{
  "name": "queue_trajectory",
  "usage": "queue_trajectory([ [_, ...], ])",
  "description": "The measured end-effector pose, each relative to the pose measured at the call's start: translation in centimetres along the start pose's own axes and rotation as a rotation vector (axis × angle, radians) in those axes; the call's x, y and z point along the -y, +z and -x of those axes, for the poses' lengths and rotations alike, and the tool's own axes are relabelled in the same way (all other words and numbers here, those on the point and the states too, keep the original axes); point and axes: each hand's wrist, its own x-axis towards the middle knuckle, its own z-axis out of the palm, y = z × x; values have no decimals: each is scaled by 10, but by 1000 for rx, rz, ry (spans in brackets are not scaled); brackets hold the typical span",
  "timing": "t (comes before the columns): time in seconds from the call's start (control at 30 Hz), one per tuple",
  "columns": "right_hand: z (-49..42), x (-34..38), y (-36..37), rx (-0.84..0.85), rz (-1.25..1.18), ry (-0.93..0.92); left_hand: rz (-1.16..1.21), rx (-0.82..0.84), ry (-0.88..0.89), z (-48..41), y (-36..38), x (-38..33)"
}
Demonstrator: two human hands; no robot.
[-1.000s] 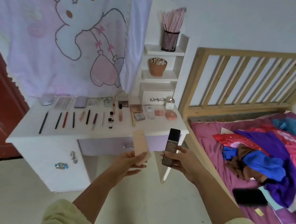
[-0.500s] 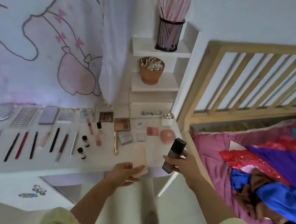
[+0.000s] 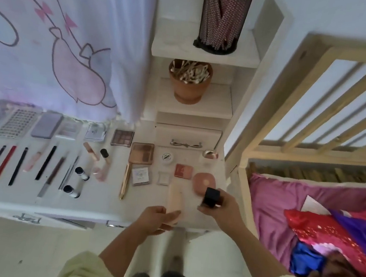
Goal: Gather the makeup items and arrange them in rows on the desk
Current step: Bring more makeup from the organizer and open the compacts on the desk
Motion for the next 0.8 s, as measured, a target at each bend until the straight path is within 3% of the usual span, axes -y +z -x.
queue_trajectory([
  [0.37, -21, -8, 5, 62, 83, 17, 7, -95, -61, -24, 7, -10],
  [0.8, -20, -9, 15, 99, 175, 25, -234, -175, -52, -36, -22, -14],
])
